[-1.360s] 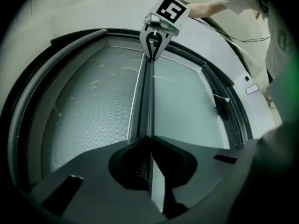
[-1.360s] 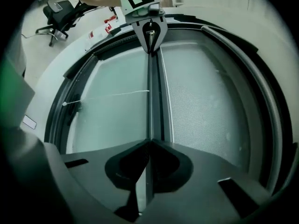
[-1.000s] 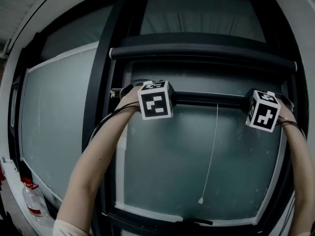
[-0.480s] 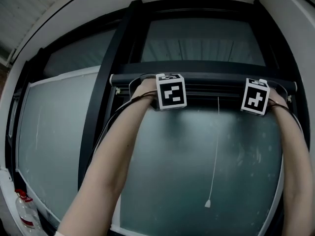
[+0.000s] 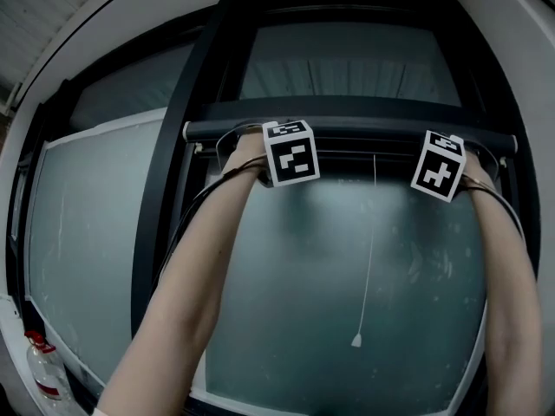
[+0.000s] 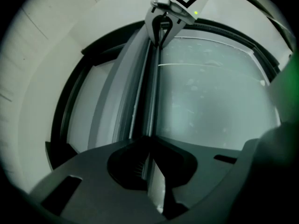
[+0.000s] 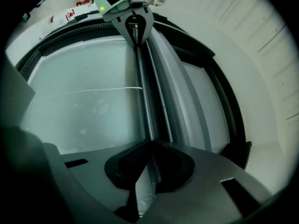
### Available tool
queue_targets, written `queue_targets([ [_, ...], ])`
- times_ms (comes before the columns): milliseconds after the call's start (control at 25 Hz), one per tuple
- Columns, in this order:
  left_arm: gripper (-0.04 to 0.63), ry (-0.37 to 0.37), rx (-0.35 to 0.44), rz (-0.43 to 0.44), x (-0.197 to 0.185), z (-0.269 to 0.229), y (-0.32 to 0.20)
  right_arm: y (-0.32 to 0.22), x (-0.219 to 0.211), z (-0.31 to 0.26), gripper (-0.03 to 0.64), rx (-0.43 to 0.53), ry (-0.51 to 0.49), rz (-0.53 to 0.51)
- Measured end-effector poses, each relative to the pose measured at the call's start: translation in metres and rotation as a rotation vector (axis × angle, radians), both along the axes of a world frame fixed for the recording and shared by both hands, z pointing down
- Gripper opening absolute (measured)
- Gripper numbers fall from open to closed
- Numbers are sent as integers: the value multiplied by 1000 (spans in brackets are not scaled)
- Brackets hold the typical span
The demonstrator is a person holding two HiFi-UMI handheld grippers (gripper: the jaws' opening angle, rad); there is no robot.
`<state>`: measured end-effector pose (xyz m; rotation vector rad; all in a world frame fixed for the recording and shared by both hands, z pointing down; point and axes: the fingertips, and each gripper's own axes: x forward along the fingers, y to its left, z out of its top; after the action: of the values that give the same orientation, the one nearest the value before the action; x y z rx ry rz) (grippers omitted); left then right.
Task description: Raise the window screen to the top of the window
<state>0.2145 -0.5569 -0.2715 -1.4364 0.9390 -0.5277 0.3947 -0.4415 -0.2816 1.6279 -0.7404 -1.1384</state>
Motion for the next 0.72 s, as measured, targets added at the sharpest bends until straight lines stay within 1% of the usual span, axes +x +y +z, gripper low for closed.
queue_targets([
  [40,20,58,10,36,-2,-1,1,1,-1,-1,23,43,-18,-30],
  [120,30,203,34,110,-7,-4,3,6,-4,-3,35,145,-76,-106],
  [240,43,390,106,190,-13,-4,10,14,-3,-2,50,289,-152,-194],
  [280,46,455,101,249,-13,-2,16,17,-3,0,54,327,-178,-227],
  [320,21,531,68,338,-14,0,24,20,-4,3,46,357,-217,-274],
  [400,21,690,-22,550,-20,5,41,22,-9,13,46,390,-323,-395],
  [440,21,759,-53,638,-25,9,48,21,-11,19,46,401,-377,-455],
  [480,21,816,-76,702,-31,16,53,19,-12,26,46,412,-429,-511],
  [520,21,859,-99,747,-33,25,55,15,-11,35,46,423,-480,-560],
  [600,21,909,-164,793,-30,54,51,6,-6,65,46,436,-586,-639],
  [720,21,972,-248,797,-22,109,39,-3,1,121,46,468,-711,-714],
])
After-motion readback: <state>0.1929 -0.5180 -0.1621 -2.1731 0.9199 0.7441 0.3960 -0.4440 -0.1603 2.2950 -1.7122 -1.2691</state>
